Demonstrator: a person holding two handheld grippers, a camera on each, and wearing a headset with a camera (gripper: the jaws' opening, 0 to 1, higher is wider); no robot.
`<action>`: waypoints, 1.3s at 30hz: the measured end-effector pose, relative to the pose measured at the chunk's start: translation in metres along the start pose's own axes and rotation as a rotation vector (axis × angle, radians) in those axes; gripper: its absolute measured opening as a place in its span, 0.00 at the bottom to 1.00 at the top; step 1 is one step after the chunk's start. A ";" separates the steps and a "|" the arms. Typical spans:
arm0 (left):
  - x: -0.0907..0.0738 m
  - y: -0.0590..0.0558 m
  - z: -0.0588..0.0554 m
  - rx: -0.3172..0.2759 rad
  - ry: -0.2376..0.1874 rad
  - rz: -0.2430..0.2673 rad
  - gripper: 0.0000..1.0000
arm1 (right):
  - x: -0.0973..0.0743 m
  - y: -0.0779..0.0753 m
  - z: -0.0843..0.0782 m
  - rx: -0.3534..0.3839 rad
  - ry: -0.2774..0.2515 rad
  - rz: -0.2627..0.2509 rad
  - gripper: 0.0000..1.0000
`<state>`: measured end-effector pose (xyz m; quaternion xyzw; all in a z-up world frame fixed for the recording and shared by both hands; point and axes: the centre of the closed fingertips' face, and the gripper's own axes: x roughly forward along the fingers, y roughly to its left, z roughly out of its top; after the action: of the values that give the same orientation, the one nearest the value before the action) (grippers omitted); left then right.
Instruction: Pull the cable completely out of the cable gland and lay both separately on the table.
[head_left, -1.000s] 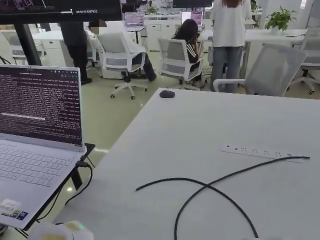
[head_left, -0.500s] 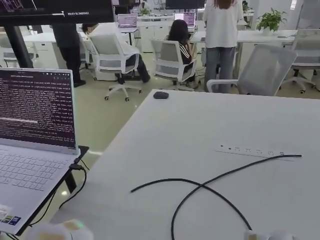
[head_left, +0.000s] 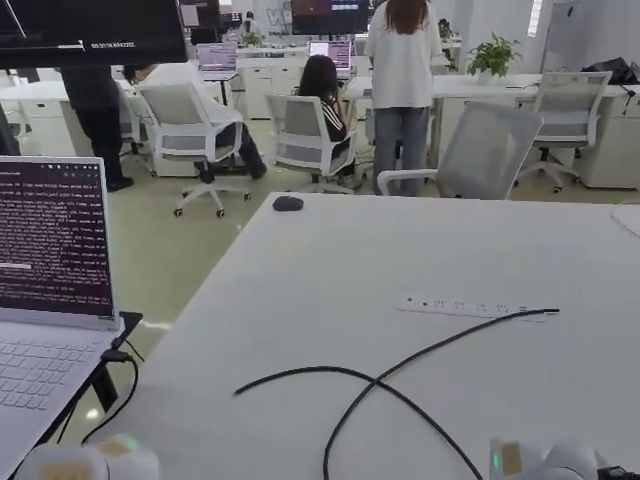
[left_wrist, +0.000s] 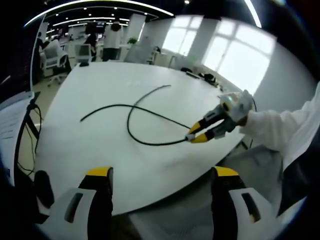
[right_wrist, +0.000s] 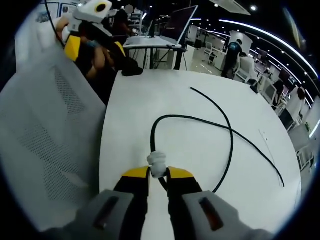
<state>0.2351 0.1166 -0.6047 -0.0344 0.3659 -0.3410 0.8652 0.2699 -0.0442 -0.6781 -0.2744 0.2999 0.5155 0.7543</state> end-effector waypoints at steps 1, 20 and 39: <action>0.001 -0.001 0.001 0.007 0.001 -0.004 0.81 | -0.001 0.000 0.001 -0.003 -0.002 -0.003 0.11; 0.006 -0.045 0.057 0.148 -0.142 -0.225 0.60 | -0.062 0.014 0.055 -0.109 -0.110 -0.063 0.10; 0.019 -0.112 0.089 0.219 -0.179 -0.507 0.45 | -0.103 0.032 0.102 -0.247 -0.158 -0.113 0.10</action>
<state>0.2397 0.0026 -0.5169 -0.0612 0.2290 -0.5797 0.7796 0.2275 -0.0230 -0.5375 -0.3400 0.1579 0.5253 0.7639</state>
